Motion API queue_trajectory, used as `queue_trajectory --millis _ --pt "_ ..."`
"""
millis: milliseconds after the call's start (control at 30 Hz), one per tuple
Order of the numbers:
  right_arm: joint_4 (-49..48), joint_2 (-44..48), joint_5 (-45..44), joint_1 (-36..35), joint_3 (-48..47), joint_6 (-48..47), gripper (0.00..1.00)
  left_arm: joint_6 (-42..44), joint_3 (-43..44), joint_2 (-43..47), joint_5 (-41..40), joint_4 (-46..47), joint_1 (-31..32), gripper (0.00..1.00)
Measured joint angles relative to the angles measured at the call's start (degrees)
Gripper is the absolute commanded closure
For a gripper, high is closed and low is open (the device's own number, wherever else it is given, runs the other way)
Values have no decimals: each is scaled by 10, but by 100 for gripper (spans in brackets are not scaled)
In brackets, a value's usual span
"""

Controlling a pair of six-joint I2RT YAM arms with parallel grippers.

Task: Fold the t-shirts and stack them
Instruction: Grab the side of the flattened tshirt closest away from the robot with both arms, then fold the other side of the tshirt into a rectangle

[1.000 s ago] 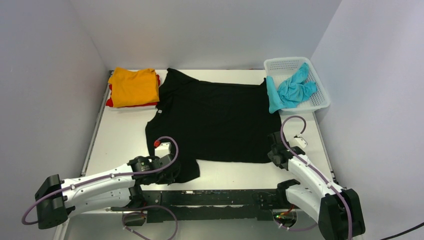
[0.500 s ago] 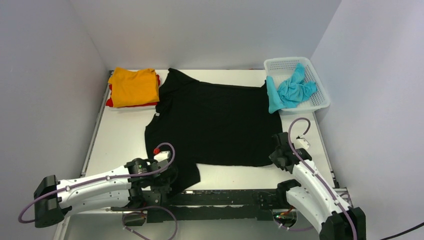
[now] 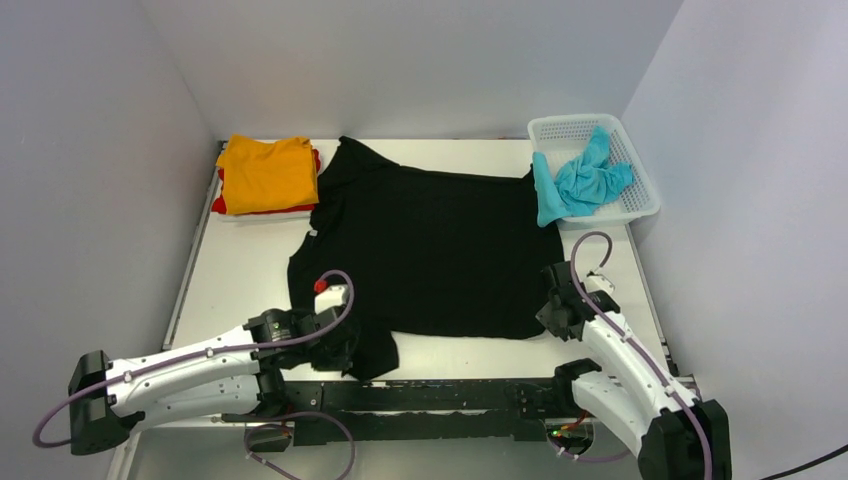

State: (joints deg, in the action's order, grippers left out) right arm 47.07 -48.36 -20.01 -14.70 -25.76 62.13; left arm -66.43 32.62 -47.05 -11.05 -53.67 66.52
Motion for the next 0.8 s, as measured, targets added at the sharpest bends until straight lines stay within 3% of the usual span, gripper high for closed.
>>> queue_trajectory --millis 533,800 --pt "-104 -103 23 0 -96 -89 100 200 67 -2 -89 228 -213 100" --pt "-132 -141 -2 1 -132 -101 100 296 117 -84 -111 339 -316 100"
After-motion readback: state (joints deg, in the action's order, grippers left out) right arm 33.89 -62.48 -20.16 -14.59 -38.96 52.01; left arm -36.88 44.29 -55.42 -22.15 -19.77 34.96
